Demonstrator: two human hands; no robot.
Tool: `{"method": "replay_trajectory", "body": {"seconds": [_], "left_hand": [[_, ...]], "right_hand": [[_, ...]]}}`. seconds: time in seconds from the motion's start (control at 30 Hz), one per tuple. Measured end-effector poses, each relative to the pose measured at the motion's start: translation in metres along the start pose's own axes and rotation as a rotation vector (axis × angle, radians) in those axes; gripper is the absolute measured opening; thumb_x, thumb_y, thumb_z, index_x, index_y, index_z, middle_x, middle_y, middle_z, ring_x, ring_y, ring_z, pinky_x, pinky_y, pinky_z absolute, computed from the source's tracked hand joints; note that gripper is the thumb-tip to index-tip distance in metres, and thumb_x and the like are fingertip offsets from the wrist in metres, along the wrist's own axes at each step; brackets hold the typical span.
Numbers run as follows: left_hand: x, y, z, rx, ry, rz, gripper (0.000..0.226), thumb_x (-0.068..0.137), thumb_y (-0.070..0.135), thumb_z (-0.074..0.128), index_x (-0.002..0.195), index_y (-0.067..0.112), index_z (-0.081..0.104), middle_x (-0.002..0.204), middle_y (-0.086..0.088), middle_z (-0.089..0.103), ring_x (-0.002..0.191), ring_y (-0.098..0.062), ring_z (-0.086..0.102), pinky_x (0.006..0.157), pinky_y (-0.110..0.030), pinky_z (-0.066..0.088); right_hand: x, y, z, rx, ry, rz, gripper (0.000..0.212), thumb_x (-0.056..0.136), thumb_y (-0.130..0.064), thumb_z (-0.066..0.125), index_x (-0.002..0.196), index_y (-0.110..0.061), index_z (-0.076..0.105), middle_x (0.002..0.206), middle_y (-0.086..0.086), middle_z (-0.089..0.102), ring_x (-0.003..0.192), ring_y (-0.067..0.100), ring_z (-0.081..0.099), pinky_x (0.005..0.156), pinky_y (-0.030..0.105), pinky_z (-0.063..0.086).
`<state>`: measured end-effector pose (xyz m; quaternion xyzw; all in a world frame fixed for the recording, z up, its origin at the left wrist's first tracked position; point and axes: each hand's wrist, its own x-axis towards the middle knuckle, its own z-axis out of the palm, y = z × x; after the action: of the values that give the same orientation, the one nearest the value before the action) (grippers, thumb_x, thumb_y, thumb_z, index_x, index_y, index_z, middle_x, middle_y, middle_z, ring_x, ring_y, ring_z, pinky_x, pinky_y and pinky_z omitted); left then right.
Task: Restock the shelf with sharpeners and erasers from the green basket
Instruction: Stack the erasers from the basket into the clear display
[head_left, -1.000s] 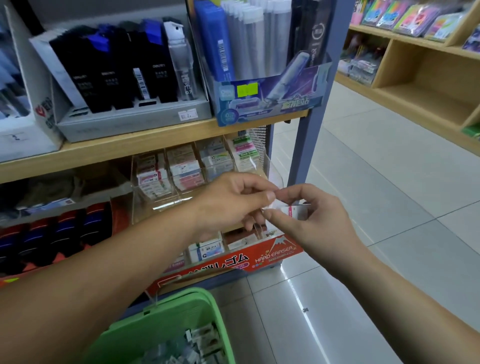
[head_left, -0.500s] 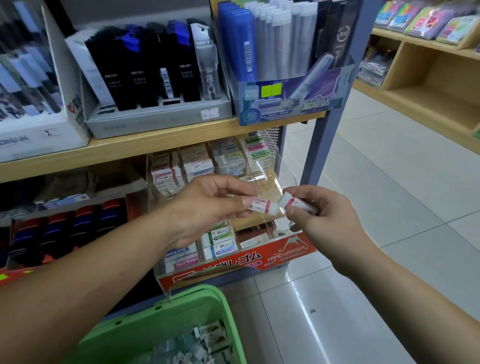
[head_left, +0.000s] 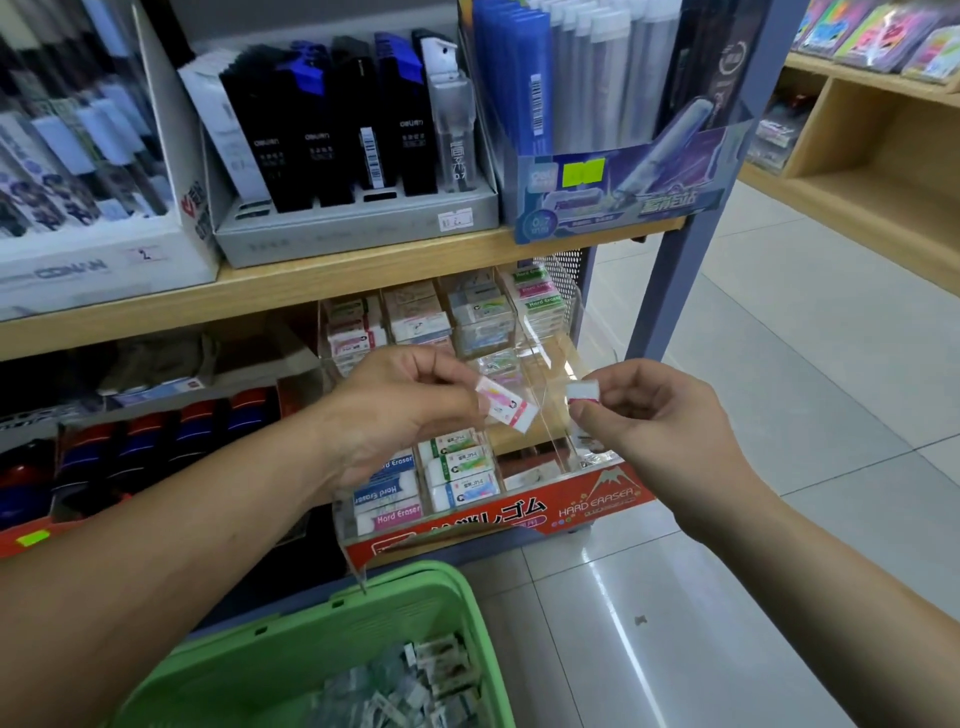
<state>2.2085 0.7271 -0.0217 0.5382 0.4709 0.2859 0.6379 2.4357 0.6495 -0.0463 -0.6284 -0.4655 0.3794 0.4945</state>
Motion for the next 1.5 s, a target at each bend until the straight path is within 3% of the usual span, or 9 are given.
{"method": "replay_trajectory", "body": {"seconds": [0.13, 0.27, 0.43, 0.6, 0.83, 1.0, 1.2, 1.37, 1.5], "left_hand": [[-0.004, 0.005, -0.009, 0.109, 0.024, -0.005, 0.016, 0.100, 0.008, 0.063, 0.115, 0.014, 0.067, 0.107, -0.012, 0.076, 0.099, -0.033, 0.076, 0.086, -0.046, 0.063], [-0.014, 0.002, -0.020, 0.550, 0.012, 0.102, 0.028, 0.101, 0.022, 0.065, 0.125, 0.035, 0.062, 0.105, 0.004, 0.067, 0.076, -0.018, 0.076, 0.053, -0.026, 0.055], [-0.002, -0.015, -0.019, 0.879, 0.125, 0.194, 0.032, 0.086, 0.039, 0.082, 0.112, 0.039, 0.065, 0.091, 0.014, 0.069, 0.094, -0.003, 0.067, 0.079, -0.023, 0.052], [0.001, -0.032, -0.014, 1.023, 0.117, 0.387, 0.003, 0.094, 0.021, 0.074, 0.096, 0.022, 0.074, 0.096, 0.010, 0.061, 0.087, -0.005, 0.057, 0.074, -0.022, 0.045], [-0.001, -0.042, -0.020, 1.153, 0.127, 0.492, 0.017, 0.095, 0.013, 0.068, 0.105, 0.019, 0.080, 0.097, 0.005, 0.060, 0.092, -0.015, 0.060, 0.079, -0.040, 0.055], [-0.011, -0.032, -0.015, 0.759, 0.149, 0.393, 0.024, 0.094, 0.006, 0.069, 0.115, 0.015, 0.074, 0.098, 0.007, 0.066, 0.081, 0.000, 0.061, 0.069, -0.011, 0.049], [-0.030, -0.022, -0.015, 0.314, 0.071, 0.211, 0.019, 0.086, 0.008, 0.082, 0.102, 0.009, 0.073, 0.094, -0.011, 0.076, 0.075, -0.019, 0.073, 0.068, -0.031, 0.062], [-0.040, -0.024, -0.026, 0.004, -0.032, 0.090, 0.029, 0.077, 0.006, 0.083, 0.101, -0.001, 0.069, 0.102, -0.020, 0.077, 0.099, -0.036, 0.075, 0.087, -0.042, 0.063], [-0.042, -0.027, -0.031, 0.166, 0.113, 0.187, 0.034, 0.065, 0.004, 0.092, 0.092, 0.008, 0.072, 0.096, -0.012, 0.078, 0.093, -0.028, 0.076, 0.086, -0.044, 0.063]], "right_hand": [[0.001, -0.001, 0.008, -0.014, -0.055, -0.005, 0.011, 0.091, -0.020, 0.079, 0.096, -0.015, 0.070, 0.084, -0.001, 0.079, 0.076, 0.018, 0.078, 0.068, 0.032, 0.062], [0.002, -0.002, 0.019, -0.034, -0.101, -0.016, 0.010, 0.090, -0.018, 0.080, 0.093, -0.018, 0.070, 0.083, -0.003, 0.079, 0.076, 0.018, 0.078, 0.066, 0.031, 0.062], [0.005, -0.006, 0.031, 0.010, -0.124, -0.021, 0.008, 0.089, -0.010, 0.080, 0.092, -0.013, 0.073, 0.083, 0.004, 0.078, 0.075, 0.021, 0.077, 0.061, 0.028, 0.058], [0.006, -0.011, 0.035, 0.219, -0.161, 0.155, 0.009, 0.096, -0.005, 0.070, 0.104, -0.003, 0.074, 0.093, 0.014, 0.080, 0.082, 0.031, 0.079, 0.067, 0.040, 0.066], [0.008, -0.012, 0.036, 0.217, -0.171, 0.209, 0.012, 0.094, -0.008, 0.073, 0.103, -0.001, 0.074, 0.091, 0.014, 0.080, 0.082, 0.032, 0.079, 0.069, 0.042, 0.066], [0.004, -0.012, 0.041, 0.188, -0.184, 0.193, 0.012, 0.091, -0.006, 0.077, 0.100, -0.002, 0.071, 0.085, 0.016, 0.079, 0.078, 0.032, 0.079, 0.074, 0.042, 0.066], [0.004, -0.012, 0.051, 0.319, -0.324, 0.140, 0.017, 0.090, 0.004, 0.073, 0.106, 0.004, 0.068, 0.098, 0.023, 0.076, 0.089, 0.036, 0.078, 0.077, 0.039, 0.065], [0.005, -0.014, 0.051, 0.245, -0.420, 0.051, 0.021, 0.089, -0.008, 0.073, 0.110, -0.008, 0.075, 0.091, 0.011, 0.075, 0.081, 0.029, 0.073, 0.075, 0.042, 0.064], [0.006, -0.019, 0.051, 0.345, -0.509, 0.145, 0.036, 0.084, -0.019, 0.070, 0.118, -0.006, 0.074, 0.102, 0.022, 0.075, 0.088, 0.036, 0.073, 0.078, 0.045, 0.063]]}}
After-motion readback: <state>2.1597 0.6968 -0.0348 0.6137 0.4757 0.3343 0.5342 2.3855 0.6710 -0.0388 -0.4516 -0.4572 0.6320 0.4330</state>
